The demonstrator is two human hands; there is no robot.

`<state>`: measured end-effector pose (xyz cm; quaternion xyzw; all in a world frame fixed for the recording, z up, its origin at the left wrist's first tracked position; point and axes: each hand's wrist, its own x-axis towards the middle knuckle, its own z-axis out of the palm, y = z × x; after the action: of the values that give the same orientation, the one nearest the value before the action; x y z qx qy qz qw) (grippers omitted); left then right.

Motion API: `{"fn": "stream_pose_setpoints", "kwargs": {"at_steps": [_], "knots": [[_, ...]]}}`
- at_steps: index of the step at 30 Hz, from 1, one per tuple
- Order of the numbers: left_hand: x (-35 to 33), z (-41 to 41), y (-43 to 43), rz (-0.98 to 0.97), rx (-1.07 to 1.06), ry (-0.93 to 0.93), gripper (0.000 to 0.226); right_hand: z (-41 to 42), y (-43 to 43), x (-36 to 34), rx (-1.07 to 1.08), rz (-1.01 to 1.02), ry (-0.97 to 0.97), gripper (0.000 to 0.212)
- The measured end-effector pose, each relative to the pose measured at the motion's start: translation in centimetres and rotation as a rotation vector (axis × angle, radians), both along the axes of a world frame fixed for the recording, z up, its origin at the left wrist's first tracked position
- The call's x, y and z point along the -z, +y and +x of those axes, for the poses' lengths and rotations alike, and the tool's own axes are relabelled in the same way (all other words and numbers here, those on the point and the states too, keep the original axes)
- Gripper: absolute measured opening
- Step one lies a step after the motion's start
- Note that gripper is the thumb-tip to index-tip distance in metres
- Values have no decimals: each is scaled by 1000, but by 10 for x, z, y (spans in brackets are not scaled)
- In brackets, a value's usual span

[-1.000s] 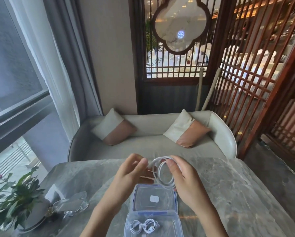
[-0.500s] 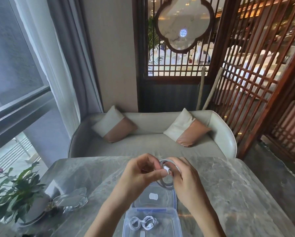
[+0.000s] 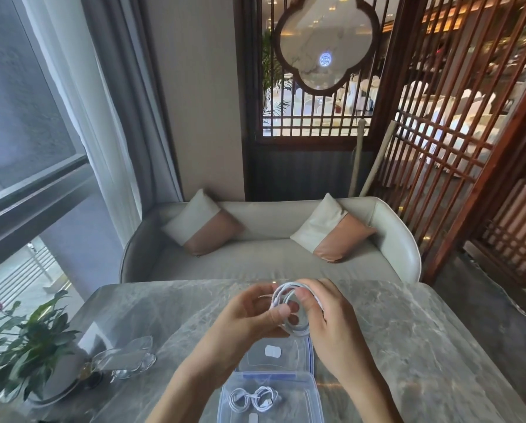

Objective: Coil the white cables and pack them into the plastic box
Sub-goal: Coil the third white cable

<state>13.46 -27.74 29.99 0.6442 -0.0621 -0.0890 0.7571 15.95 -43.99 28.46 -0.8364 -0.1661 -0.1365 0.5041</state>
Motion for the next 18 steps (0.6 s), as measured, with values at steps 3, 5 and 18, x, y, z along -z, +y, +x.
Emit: {"fn": "stream_pose_setpoints", "kwargs": {"at_steps": [3, 5, 18], "knots": [[1, 1, -12, 197, -137, -119, 19, 0, 4, 1, -48, 61, 28, 22], [0, 0, -12, 161, -115, -110, 29, 1, 3, 1, -50, 121, 26, 23], [-8, -1, -16, 82, -334, -209, 24, 6, -3, -5, -192, 271, 37, 35]]}}
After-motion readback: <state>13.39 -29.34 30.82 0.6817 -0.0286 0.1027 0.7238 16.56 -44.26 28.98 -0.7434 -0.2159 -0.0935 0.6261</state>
